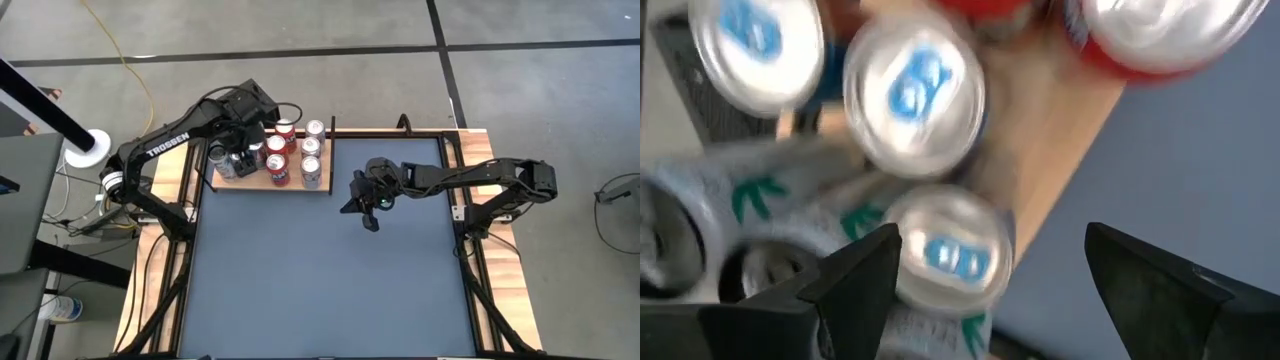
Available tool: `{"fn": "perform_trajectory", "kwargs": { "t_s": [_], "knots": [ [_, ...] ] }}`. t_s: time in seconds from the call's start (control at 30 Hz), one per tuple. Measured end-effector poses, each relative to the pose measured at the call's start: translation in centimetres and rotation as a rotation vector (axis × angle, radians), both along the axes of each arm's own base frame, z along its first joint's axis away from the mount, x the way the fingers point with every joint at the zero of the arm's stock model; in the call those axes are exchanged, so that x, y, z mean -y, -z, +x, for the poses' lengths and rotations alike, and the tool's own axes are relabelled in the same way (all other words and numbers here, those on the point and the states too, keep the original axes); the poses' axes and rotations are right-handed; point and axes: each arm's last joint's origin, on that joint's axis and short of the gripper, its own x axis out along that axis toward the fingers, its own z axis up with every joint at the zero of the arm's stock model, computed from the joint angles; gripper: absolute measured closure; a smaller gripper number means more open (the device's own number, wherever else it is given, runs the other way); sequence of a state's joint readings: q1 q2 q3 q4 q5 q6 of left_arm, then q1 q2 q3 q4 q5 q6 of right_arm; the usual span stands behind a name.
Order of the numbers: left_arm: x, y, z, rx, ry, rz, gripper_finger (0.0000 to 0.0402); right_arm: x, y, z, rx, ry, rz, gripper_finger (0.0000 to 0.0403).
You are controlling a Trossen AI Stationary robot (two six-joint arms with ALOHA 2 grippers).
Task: Place canned beverage on shelf
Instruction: Adjust the blue cans on the shelf
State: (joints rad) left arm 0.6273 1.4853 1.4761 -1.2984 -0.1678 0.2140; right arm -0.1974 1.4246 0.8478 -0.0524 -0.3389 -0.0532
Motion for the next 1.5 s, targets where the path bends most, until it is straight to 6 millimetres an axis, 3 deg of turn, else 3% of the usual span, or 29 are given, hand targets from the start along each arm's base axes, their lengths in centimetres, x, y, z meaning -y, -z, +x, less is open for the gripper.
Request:
{"fn": "perform_trajectory", "kwargs": {
  "t_s": [0.27,0.5,0.9,1.07,1.37,1.5],
  "knots": [
    [1.0,0.2,-0.2,-0.045,-0.004,-0.069,0.0114,0.0,0.0,0.0,0.003,0.0,0.0,0.0403],
    [2.1,0.2,0.3,-0.102,0.037,-0.014,0.0179,0.0,0.0,0.0,0.003,0.0,0.0,0.0403],
    [2.2,0.5,0.4,-0.118,0.0,0.027,0.027,-1.0,0.0,0.2,0.002,-0.036,0.001,0.0403],
    [2.1,1.7,0.5,-0.14,0.015,0.04,0.0286,-1.2,0.0,0.2,0.0,-0.043,0.0,0.0403],
    [2.0,1.7,0.9,-0.125,0.048,0.073,0.0293,-1.2,0.0,0.2,-0.001,-0.041,0.0,0.0403],
    [2.0,1.7,0.9,-0.127,0.049,0.073,0.0321,-1.1,0.0,0.2,-0.001,-0.04,0.0,0.0403]
  ]
}}
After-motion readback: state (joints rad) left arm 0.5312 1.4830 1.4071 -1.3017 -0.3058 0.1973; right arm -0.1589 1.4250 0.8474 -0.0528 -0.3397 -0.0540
